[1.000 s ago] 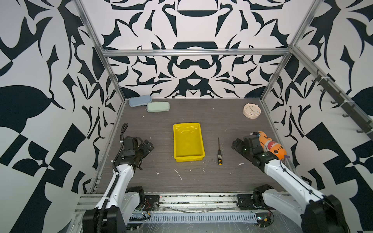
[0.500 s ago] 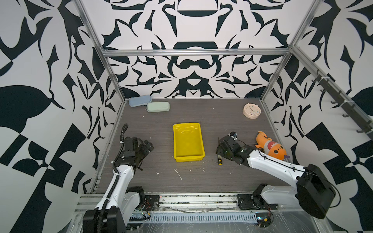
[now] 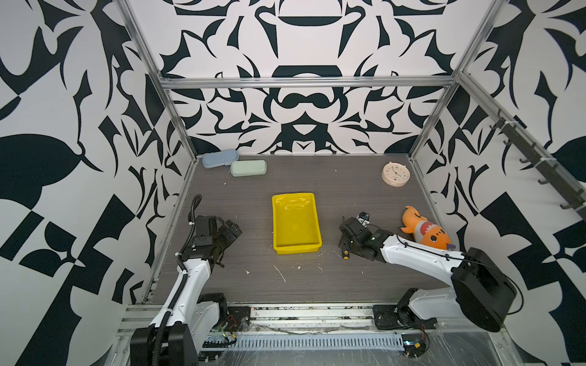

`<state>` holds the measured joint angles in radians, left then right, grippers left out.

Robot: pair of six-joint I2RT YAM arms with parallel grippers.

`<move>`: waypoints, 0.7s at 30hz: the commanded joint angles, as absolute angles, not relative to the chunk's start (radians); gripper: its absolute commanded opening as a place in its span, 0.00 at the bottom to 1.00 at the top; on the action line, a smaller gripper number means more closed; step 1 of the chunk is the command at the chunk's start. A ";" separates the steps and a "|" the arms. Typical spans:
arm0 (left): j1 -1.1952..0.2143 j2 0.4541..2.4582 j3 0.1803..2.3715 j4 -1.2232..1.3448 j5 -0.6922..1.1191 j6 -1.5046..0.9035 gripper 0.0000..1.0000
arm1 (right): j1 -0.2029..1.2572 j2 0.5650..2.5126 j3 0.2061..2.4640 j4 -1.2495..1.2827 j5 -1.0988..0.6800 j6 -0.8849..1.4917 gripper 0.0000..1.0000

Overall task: Put the screwdriver in the bin
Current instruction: Pick up the screwdriver from the center of the table.

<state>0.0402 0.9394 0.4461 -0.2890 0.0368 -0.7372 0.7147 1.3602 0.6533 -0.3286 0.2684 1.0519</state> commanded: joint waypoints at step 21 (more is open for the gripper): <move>0.043 0.942 0.436 -0.288 0.023 -0.754 0.99 | 0.742 1.494 0.694 -0.301 0.250 1.080 0.35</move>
